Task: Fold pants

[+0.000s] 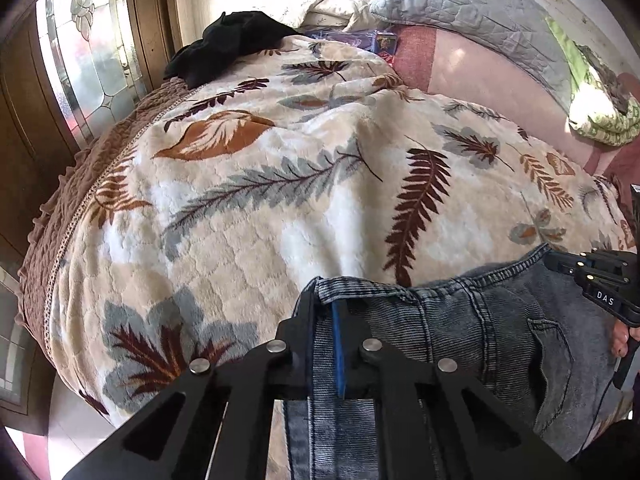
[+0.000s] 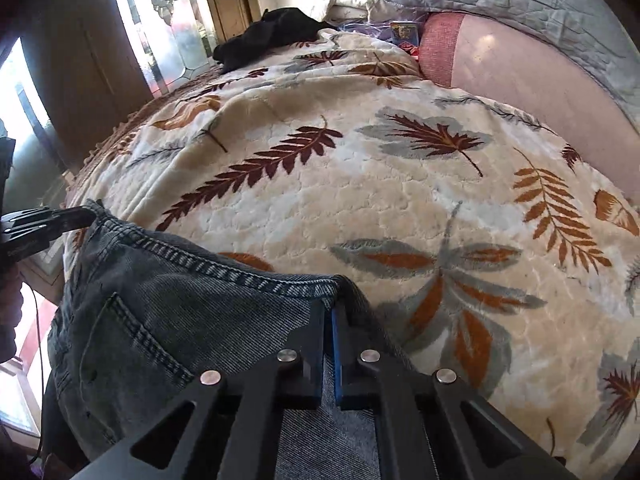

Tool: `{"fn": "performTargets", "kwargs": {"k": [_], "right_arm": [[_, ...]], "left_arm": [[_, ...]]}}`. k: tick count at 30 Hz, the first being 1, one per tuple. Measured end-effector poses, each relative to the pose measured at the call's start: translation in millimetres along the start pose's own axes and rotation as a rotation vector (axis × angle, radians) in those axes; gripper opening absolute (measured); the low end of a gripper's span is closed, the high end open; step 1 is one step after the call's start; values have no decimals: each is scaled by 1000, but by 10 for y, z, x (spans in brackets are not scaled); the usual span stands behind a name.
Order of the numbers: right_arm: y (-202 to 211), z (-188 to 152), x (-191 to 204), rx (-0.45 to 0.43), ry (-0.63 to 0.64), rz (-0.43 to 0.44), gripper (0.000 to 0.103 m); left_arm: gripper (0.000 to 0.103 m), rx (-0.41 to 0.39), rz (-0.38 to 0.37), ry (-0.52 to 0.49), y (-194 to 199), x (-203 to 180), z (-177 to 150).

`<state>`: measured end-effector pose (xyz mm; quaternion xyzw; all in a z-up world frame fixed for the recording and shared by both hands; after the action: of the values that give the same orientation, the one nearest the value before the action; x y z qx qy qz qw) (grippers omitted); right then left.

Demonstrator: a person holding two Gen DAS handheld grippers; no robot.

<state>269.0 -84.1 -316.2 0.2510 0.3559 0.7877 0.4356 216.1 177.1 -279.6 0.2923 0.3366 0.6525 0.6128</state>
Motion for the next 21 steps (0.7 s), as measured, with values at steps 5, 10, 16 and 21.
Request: {"fn": "performTargets", "kwargs": {"k": [5,10,16,21], "right_arm": [[-315,83,-224,24,-113,-52,3],[-53,19,-396,-52,-280,-3,27],[849,-429,-867,-160,-346,-78,52],[1646,-1231,-1625,-151,-484,-279,52]], "left_arm": [[0,11,167,60,-305,340,146],[0,53,106,89,-183,282,-184],[0,-86,89,80,453,32,-137],[1,-93,-54,9,633,-572,-121]]}}
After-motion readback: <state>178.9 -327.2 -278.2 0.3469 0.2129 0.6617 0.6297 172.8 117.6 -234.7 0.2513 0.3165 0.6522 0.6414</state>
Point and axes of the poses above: each gripper's, at about its wrist camera, not at the fingertips, and y roughly against the way its jaws point, x to its left, z to its top, the point moved 9 cm from there along -y, roughly the way its jaws point, and after that the axes turned 3 degrees about -x, right-handed, at the moved point
